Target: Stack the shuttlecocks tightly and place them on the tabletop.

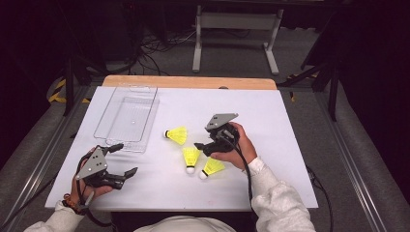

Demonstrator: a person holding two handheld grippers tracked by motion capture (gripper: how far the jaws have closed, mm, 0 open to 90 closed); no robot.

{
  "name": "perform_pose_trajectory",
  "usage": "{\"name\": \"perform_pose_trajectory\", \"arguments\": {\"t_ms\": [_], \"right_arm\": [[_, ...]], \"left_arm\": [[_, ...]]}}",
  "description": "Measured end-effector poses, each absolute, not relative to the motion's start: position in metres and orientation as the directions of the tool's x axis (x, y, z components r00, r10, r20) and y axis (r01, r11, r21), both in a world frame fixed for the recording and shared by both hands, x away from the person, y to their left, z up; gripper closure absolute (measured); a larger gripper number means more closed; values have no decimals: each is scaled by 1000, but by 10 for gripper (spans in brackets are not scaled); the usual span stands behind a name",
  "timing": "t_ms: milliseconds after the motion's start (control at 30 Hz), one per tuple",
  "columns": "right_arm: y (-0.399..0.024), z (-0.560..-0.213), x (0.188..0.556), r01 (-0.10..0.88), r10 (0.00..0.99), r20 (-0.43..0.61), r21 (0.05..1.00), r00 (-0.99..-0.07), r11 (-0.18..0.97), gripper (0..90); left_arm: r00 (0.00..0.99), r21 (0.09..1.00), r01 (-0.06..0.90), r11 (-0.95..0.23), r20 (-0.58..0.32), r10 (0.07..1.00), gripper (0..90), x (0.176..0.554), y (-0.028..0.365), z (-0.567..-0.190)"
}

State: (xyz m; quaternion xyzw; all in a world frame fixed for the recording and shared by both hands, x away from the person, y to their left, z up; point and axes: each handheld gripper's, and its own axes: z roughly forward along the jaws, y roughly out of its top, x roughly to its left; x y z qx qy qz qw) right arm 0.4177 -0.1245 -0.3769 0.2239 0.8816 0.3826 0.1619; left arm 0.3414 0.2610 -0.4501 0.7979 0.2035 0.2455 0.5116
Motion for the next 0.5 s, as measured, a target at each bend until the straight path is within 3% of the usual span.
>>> {"name": "perform_pose_trajectory", "arguments": {"t_ms": [400, 500], "right_arm": [[-105, -395, 420, 282, 408, -18, 697, -913, 660, 273], [-98, -399, 423, 272, 388, -26, 671, -921, 690, 311]], "left_arm": [[799, 913, 76, -400, 184, 573, 88, 342, 261, -450], [800, 914, 76, -399, 183, 571, 88, 342, 261, -451]]}}
